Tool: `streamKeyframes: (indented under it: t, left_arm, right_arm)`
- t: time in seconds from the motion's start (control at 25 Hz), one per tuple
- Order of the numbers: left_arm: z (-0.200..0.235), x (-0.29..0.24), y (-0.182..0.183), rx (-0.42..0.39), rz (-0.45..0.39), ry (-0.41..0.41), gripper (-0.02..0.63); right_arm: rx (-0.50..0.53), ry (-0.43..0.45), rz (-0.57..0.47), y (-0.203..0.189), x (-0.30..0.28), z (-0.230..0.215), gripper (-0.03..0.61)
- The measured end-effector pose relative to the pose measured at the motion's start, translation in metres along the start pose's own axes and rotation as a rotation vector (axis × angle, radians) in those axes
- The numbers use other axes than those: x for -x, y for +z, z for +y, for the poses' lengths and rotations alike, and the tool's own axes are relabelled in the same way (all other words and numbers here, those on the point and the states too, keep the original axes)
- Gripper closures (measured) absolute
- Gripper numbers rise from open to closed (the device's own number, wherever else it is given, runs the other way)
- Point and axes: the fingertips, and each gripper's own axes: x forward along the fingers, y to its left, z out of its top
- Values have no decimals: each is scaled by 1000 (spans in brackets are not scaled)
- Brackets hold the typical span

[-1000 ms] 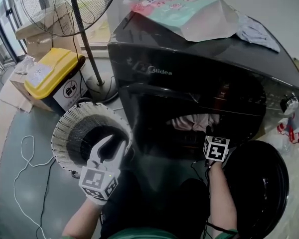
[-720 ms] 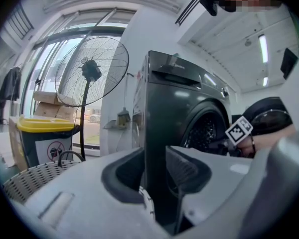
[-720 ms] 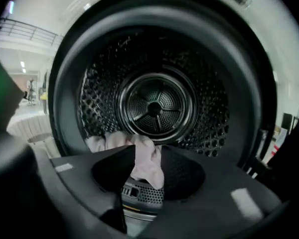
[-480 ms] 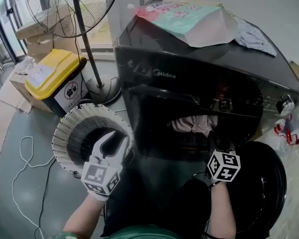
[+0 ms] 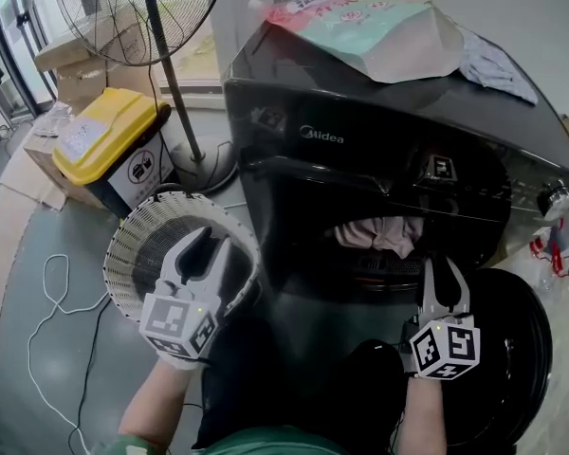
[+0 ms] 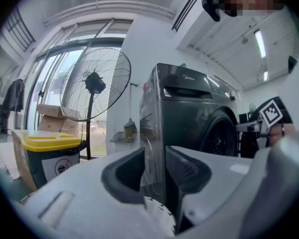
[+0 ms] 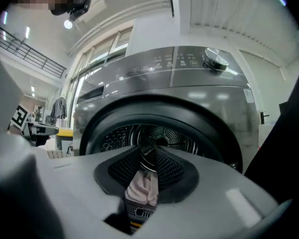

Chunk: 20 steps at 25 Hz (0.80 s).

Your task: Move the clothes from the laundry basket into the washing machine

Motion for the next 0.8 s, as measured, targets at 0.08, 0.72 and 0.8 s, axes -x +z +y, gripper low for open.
streamKeyframes:
  t: [0.08, 0.72, 0.8]
  left_arm:
    - [2, 1, 2, -4, -6, 2, 483]
    - [9, 2, 6, -10, -18, 12, 483]
    - [10, 2, 7, -10, -19, 13, 483]
  right_arm:
    - [3, 26, -46, 10, 5, 8, 489]
    - [97, 51, -133, 31, 12, 29, 577]
    - [100, 49, -131, 31, 13, 29, 577]
